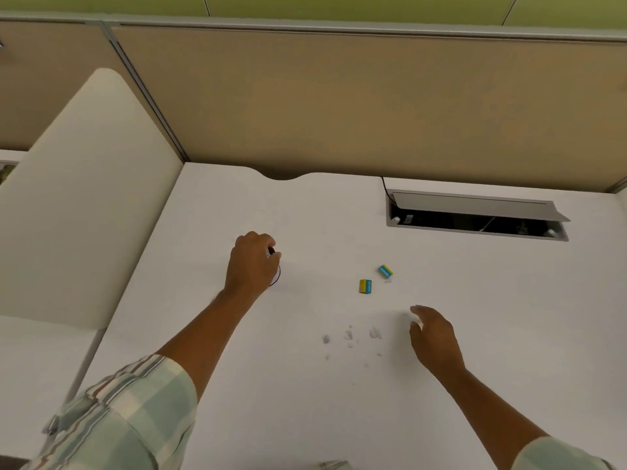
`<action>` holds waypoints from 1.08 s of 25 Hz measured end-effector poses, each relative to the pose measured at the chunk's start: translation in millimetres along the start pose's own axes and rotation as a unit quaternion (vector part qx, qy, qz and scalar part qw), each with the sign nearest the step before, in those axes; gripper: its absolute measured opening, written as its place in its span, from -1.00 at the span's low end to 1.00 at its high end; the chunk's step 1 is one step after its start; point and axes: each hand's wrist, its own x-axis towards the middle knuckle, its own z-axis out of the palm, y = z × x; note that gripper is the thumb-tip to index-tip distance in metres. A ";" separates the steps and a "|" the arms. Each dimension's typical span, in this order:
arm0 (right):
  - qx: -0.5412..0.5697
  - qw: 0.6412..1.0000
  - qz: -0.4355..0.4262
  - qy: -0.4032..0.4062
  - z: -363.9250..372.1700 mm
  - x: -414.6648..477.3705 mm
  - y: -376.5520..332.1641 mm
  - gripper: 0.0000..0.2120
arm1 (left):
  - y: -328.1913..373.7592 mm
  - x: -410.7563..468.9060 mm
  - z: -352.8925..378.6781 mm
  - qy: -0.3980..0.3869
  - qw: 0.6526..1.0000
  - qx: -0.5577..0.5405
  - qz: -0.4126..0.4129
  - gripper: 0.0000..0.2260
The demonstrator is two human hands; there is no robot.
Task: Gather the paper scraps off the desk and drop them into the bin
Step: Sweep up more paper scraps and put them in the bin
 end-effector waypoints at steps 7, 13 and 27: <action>-0.070 0.990 0.031 -0.117 -10.9 22.0 30.8 -0.42 | 29.7 -82.2 74.3 -0.092 0.993 -0.065 0.046 -0.69; -0.126 0.977 -0.063 -0.160 33.4 -13.7 21.9 -0.32 | 18.6 -134.4 124.5 -0.211 0.977 -0.021 -0.030 -0.38; -0.129 0.983 -0.105 -0.073 27.0 16.3 -13.1 -0.42 | 24.3 -178.0 155.8 -0.293 0.956 0.003 0.031 -0.29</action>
